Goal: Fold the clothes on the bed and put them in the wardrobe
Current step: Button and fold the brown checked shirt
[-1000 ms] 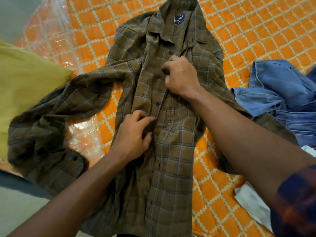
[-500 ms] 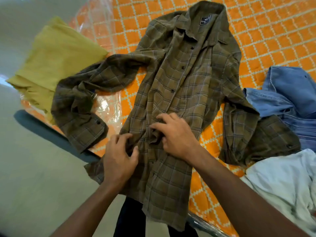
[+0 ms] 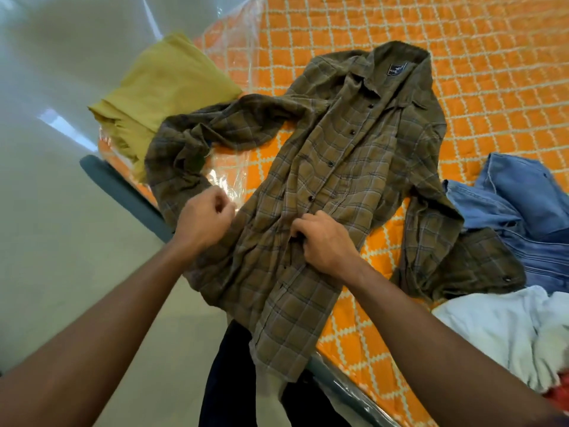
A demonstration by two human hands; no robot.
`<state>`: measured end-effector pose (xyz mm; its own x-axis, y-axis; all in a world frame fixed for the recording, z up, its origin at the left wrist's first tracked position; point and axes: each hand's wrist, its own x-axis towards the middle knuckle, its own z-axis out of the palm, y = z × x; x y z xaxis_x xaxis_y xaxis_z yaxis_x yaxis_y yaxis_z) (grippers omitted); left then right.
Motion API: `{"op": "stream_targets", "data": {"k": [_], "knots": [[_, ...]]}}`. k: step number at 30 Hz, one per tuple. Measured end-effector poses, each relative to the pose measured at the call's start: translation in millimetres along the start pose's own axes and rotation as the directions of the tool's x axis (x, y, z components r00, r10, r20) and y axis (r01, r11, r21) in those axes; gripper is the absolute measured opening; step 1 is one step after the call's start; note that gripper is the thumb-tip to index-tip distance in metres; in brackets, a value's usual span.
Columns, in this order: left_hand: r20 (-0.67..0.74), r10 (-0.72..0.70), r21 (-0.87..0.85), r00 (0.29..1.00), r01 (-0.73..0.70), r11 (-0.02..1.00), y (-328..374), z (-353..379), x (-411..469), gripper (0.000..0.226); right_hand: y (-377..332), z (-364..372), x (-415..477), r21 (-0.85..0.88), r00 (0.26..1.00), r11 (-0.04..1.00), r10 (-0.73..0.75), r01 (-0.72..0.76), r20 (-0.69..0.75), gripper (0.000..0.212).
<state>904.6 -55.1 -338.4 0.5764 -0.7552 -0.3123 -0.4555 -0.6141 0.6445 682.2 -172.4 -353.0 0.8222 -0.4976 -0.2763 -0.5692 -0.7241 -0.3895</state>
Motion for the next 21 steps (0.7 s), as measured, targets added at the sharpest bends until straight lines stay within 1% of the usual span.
{"op": "stream_targets", "data": {"k": [1,2,3,4,5,6,7,8,10,11,12,13,14,16,17,19,21], "knots": [[0.112,0.014,0.069,0.994,-0.022,0.997,2.1,0.4,-0.7,0.019,-1.3,-1.8,1.4,0.000,1.000,1.000,-0.020,0.020,0.007,0.038],[0.215,0.012,0.202,0.976,-0.057,0.978,1.9,2.2,-5.2,0.028,-5.4,-1.9,3.2,-0.001,0.998,0.999,-0.054,0.054,0.023,0.043],[0.293,0.011,0.360,0.956,-0.121,0.925,3.5,8.2,-10.6,0.035,-8.5,-1.8,5.4,-0.012,0.995,0.996,-0.086,0.087,0.049,0.041],[0.330,0.032,0.480,0.943,-0.197,0.855,3.9,16.2,-15.6,0.036,-12.1,-1.3,7.7,-0.038,0.990,0.992,-0.116,0.119,0.079,0.033],[0.328,0.073,0.537,0.942,-0.249,0.806,3.8,22.0,-21.0,0.028,-17.0,1.0,9.1,-0.068,0.984,0.987,-0.137,0.145,0.111,0.024],[0.310,0.125,0.532,0.943,-0.281,0.799,3.0,26.1,-23.7,0.018,-19.7,3.2,9.8,-0.089,0.980,0.983,-0.150,0.162,0.130,0.017],[0.283,0.157,0.484,0.946,-0.282,0.828,0.5,27.2,-26.1,0.012,-21.2,5.5,9.2,-0.092,0.979,0.981,-0.159,0.171,0.130,0.012],[0.237,0.160,0.413,0.958,-0.249,0.876,-2.3,24.7,-28.0,0.010,-21.2,6.8,9.1,-0.085,0.980,0.981,-0.165,0.175,0.113,0.009],[0.105,0.063,0.203,0.993,-0.083,0.976,-8.3,12.3,-26.1,0.009,-16.1,5.2,7.4,-0.056,0.983,0.982,-0.177,0.180,0.055,0.004],[0.036,-0.010,0.079,0.999,0.007,0.997,-10.8,2.8,-23.1,0.009,-12.2,2.9,5.6,-0.040,0.983,0.983,-0.180,0.181,0.026,0.004],[-0.017,-0.076,-0.034,0.997,0.076,0.997,-14.8,-9.1,-18.8,0.011,-10.0,1.2,4.0,-0.023,0.984,0.983,-0.180,0.180,-0.005,0.003],[-0.058,-0.120,-0.100,0.991,0.114,0.988,-17.3,-19.5,-13.8,0.012,-7.2,0.1,-0.2,-0.008,0.984,0.985,-0.172,0.172,-0.037,0.003],[-0.101,-0.129,-0.103,0.986,0.119,0.988,-19.2,-31.1,-7.3,0.013,-6.5,0.4,-4.1,0.007,0.985,0.987,-0.158,0.159,-0.068,0.002],[-0.183,-0.103,0.000,0.978,0.105,0.995,-21.9,-50.9,8.1,0.015,-7.8,3.7,-10.5,0.033,0.987,0.991,-0.126,0.130,-0.099,0.005],[-0.231,-0.088,0.064,0.969,0.106,0.992,-23.7,-57.1,15.5,0.016,-9.7,7.3,-12.3,0.036,0.989,0.992,-0.115,0.119,-0.093,0.007],[-0.325,-0.022,0.197,0.945,0.090,0.976,-27.2,-60.2,29.4,0.020,-14.0,16.0,-11.9,0.011,0.995,0.996,-0.085,0.086,-0.056,0.005],[-0.365,0.086,0.338,0.927,0.046,0.940,-28.0,-54.9,35.3,0.025,-21.9,23.6,-8.1,-0.020,0.998,0.998,-0.063,0.062,-0.019,0.001]]}}
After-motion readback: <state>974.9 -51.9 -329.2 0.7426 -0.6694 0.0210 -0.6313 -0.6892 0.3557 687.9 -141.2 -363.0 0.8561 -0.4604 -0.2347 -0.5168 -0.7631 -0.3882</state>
